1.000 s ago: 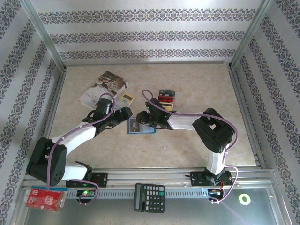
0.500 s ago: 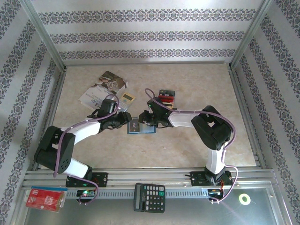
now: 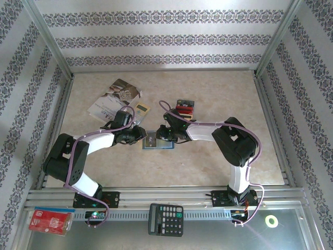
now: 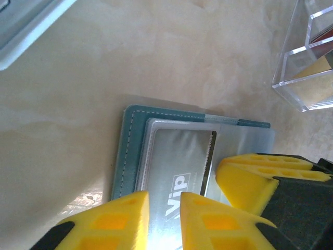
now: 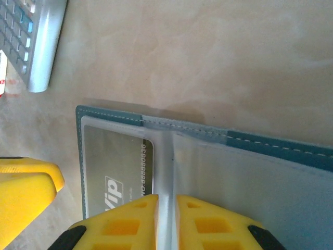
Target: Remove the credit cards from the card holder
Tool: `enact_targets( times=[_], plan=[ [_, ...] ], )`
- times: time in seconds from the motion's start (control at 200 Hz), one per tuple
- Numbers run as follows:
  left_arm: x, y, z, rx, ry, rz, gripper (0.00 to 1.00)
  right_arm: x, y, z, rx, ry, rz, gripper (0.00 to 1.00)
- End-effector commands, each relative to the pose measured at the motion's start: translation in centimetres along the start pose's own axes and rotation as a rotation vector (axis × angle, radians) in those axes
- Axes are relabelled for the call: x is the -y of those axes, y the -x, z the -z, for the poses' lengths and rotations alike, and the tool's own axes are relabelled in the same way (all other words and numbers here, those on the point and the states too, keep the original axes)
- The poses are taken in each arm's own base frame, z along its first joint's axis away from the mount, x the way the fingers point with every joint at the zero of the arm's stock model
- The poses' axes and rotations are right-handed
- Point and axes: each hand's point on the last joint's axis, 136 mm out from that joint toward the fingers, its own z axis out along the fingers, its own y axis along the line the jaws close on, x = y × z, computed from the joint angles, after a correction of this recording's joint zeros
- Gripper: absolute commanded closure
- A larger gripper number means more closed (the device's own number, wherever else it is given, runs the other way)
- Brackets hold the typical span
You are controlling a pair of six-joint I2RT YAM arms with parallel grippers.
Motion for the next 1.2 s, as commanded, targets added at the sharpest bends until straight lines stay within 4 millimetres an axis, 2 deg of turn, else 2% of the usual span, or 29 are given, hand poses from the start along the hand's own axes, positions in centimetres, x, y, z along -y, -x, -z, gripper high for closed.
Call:
enact_targets(
  times=[0.0,0.35,0.749,0.919,1.199],
  plan=[
    [0.8,0.5,-0.2,0.008,-0.016,-0.029,0.81,-1.9,0.2,0.8,0.003,0.048,0.065,0.82],
    [0.9,-0.1,-0.9,-0.012,-0.02,-0.039,0.85,-2.8,0.1,0.6,-0.005,0.093,0.053,0.86],
    [-0.6,-0.7,-1.6,-0.027,0.024,-0.026,0.88,-1.8,-0.3,-0.5,-0.021,0.08,0.018,0.83],
    [-0.8,-0.6,-1.6,-0.022,0.035,-0.025,0.89,-2.2,-0.4,-0.7,-0.031,0.103,0.022,0.84],
    [-1.5,-0.8,-1.7,-0.017,0.056,-0.022,0.9,-0.1,-0.5,-0.8,-0.019,0.012,-0.02,0.84]
  ],
)
